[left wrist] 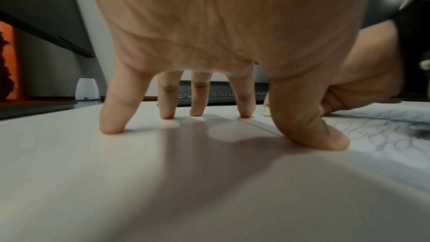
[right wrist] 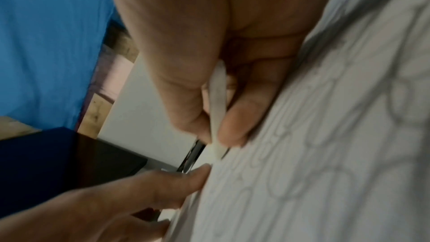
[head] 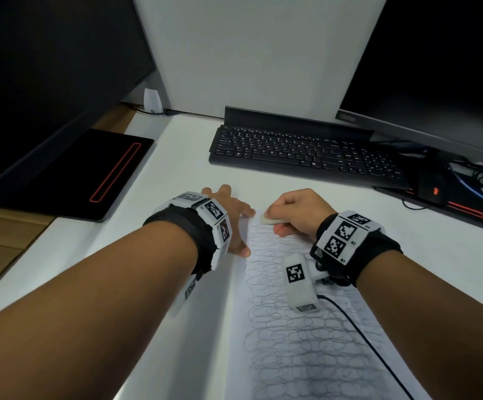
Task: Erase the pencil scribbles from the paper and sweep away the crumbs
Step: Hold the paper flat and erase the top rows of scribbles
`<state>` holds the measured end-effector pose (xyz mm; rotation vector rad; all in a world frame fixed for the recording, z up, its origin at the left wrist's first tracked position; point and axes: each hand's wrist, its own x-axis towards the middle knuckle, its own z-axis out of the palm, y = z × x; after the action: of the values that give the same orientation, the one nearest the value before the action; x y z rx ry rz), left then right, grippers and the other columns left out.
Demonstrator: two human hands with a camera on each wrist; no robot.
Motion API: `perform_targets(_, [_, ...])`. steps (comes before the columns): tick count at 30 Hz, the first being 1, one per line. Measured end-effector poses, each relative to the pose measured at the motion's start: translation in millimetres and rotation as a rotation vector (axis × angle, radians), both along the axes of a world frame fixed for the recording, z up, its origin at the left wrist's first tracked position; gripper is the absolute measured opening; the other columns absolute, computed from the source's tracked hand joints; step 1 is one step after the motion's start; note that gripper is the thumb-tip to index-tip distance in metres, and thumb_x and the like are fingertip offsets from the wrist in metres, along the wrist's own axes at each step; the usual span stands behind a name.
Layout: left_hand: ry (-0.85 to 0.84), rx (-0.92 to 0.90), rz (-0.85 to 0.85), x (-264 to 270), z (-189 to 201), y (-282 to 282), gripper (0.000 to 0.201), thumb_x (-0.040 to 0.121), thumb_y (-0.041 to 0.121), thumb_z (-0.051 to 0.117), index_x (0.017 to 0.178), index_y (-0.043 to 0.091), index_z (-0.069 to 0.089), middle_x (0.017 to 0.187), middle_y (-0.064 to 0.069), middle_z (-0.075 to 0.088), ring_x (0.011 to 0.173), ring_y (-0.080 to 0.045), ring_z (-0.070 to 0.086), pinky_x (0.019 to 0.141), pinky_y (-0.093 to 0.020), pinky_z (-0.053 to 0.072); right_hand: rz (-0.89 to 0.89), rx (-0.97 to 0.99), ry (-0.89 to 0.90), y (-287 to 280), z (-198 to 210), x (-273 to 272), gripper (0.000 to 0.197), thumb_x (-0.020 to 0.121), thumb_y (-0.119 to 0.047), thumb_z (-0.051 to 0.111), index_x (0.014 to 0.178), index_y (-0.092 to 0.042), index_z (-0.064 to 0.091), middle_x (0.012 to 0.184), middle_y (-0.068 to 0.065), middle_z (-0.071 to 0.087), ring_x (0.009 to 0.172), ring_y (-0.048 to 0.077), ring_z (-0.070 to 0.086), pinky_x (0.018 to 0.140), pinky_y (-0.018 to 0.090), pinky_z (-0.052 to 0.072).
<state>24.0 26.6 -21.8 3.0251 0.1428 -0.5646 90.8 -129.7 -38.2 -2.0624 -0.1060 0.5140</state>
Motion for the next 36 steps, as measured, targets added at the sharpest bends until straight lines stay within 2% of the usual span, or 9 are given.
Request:
perform_targets(5, [0.0,0.004,0.001,-0.5,0.7,-0.1,0.082,0.072,0.063,0.073,0.143,0.052,0.033,0.117,0.004,0.036,0.117,-0.026,0.041,0.086,-0.035,0.039,0.015,0.023,0.019,-0.6,2.0,-3.7,0.011,0.08,-0.012,0.077,0.072,-0.013,0.069,0.059,0.004,0.067,0.051,0.012,0.065,0.046,0.016,0.046])
perform_targets(9, [0.007,0.004,0.004,-0.2,1.8,-0.9,0.084,0.072,0.063,0.074,0.144,0.052,0.032,0.116,0.005,0.035,0.118,-0.026,0.04,0.089,-0.036,0.041,-0.081,0.026,-0.019,-0.5,1.8,-0.4,0.012,0.079,-0.013,0.076,0.07,-0.014,0.069,0.062,0.005,0.068,0.051,0.012,0.065,0.043,0.015,0.045])
perform_targets(13, [0.007,0.013,0.002,-0.8,1.1,-1.0,0.082,0.073,0.062,0.073,0.144,0.052,0.033,0.122,0.003,0.037,0.119,-0.027,0.04,0.089,-0.036,0.041,0.039,0.018,0.05,3.5,2.7,-2.1,0.011,0.078,-0.013,0.077,0.069,-0.015,0.07,0.061,0.005,0.068,0.056,0.015,0.067,0.057,0.02,0.054])
perform_targets(16, [0.003,0.009,0.001,-0.9,0.6,-1.1,0.083,0.073,0.063,0.073,0.144,0.052,0.032,0.121,0.003,0.037,0.118,-0.027,0.04,0.089,-0.036,0.04,-0.053,0.026,0.005,3.0,1.8,0.1,0.01,0.079,-0.013,0.077,0.071,-0.014,0.07,0.06,0.003,0.067,0.052,0.012,0.065,0.054,0.019,0.051])
perform_targets(19, [-0.01,0.006,-0.012,-1.5,0.2,0.0,0.082,0.073,0.063,0.073,0.144,0.051,0.033,0.121,0.003,0.038,0.116,-0.026,0.041,0.089,-0.035,0.041,0.011,0.001,0.03,4.8,1.9,-1.9,0.009,0.079,-0.014,0.076,0.073,-0.014,0.07,0.056,0.003,0.067,0.049,0.011,0.064,0.053,0.018,0.049])
perform_targets(24, [0.001,-0.002,-0.006,-1.0,0.8,0.0,0.083,0.073,0.063,0.073,0.144,0.052,0.032,0.118,0.004,0.036,0.115,-0.026,0.04,0.086,-0.035,0.04,-0.047,0.017,0.002,4.4,2.1,1.6,0.005,0.08,-0.014,0.075,0.075,-0.015,0.074,0.064,0.004,0.07,0.055,0.012,0.067,0.066,0.024,0.055])
perform_targets(28, [-0.002,0.011,-0.02,-0.7,1.0,0.5,0.083,0.072,0.065,0.072,0.144,0.052,0.033,0.12,0.003,0.038,0.116,-0.027,0.042,0.088,-0.035,0.041,0.046,-0.027,0.033,4.5,7.2,-1.8,0.003,0.081,-0.013,0.074,0.08,-0.014,0.076,0.06,0.003,0.069,0.053,0.01,0.066,0.051,0.016,0.049])
perform_targets(31, [0.005,0.02,-0.015,0.2,1.5,-1.1,0.084,0.072,0.064,0.073,0.144,0.051,0.033,0.118,0.003,0.037,0.116,-0.027,0.044,0.085,-0.034,0.039,-0.04,-0.005,-0.009,2.8,5.2,1.6,0.002,0.08,-0.014,0.075,0.08,-0.015,0.076,0.064,0.004,0.07,0.057,0.012,0.067,0.057,0.018,0.051])
perform_targets(36, [0.011,0.028,-0.013,1.2,3.2,-2.6,0.083,0.073,0.063,0.073,0.145,0.051,0.032,0.124,0.001,0.038,0.117,-0.028,0.045,0.091,-0.035,0.042,0.021,-0.011,0.022,4.1,4.9,-0.2,0.002,0.08,-0.013,0.075,0.082,-0.012,0.076,0.065,0.006,0.07,0.058,0.014,0.068,0.07,0.024,0.056])
